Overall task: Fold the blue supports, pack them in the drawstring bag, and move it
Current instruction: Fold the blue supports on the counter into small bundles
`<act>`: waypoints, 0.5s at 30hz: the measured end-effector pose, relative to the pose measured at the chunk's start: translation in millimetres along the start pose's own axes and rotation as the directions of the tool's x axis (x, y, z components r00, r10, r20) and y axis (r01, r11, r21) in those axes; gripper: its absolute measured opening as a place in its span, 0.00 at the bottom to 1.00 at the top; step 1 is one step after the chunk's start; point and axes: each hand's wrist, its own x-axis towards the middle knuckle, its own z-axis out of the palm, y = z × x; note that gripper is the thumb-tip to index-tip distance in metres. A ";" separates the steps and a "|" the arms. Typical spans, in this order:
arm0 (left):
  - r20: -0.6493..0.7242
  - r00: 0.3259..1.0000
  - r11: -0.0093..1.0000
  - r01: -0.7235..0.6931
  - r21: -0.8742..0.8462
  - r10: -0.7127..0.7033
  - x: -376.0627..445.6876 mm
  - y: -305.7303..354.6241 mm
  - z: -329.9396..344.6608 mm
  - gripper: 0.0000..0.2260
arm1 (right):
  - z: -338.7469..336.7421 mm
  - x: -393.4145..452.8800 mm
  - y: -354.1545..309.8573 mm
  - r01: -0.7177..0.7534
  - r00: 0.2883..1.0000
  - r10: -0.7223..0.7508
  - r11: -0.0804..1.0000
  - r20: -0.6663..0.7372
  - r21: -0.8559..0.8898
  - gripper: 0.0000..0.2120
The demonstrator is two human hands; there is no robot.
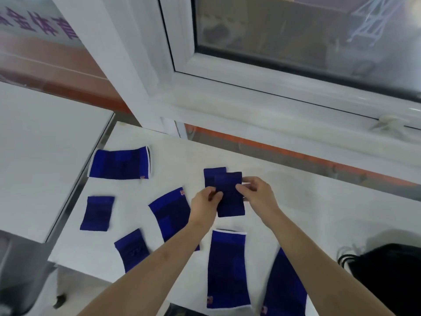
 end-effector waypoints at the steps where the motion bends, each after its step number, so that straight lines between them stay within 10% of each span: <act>1: -0.025 0.999 0.999 0.032 -0.012 -0.032 3.1 -2.7 -4.3 0.06 | 6.6 3.2 2.0 -0.023 1.000 0.023 1.000 -0.008 -0.010 0.06; 15: -0.230 0.972 0.976 0.087 0.200 -0.040 53.2 -13.2 -11.3 0.07 | 70.2 50.7 11.6 0.014 0.975 -0.100 0.916 -0.196 -0.400 0.03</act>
